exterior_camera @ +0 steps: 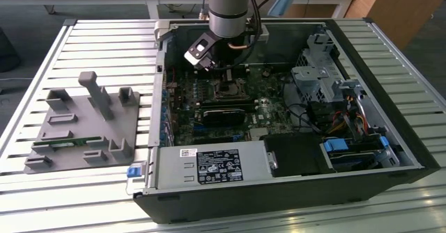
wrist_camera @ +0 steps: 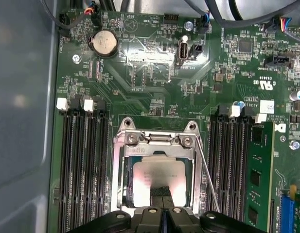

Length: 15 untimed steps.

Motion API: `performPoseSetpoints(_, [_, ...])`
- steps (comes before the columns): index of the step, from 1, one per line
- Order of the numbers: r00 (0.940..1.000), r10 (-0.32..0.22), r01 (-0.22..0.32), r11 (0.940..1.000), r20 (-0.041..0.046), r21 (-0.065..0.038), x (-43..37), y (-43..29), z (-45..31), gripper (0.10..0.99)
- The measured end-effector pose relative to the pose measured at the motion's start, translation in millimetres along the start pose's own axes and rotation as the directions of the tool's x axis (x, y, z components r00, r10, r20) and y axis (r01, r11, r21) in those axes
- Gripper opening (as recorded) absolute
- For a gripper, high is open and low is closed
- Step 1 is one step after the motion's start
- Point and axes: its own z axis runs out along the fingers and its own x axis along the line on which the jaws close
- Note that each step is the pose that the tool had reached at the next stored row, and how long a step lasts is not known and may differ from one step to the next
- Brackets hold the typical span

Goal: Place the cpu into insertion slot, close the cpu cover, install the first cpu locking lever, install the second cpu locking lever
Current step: 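Close the cpu cover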

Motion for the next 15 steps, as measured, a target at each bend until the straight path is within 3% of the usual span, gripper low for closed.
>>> performPoseSetpoints(4, [1.0000,0.000,0.000,1.0000,-0.0021,-0.001,0.6,0.4,-1.7,0.106])
performPoseSetpoints(11, [1.0000,0.000,0.000,1.0000,-0.0009,0.000,0.5,0.5,-13.9,0.106])
performPoseSetpoints(15, [1.0000,0.000,0.000,1.0000,-0.0009,0.000,0.4,0.5,-15.2,0.106])
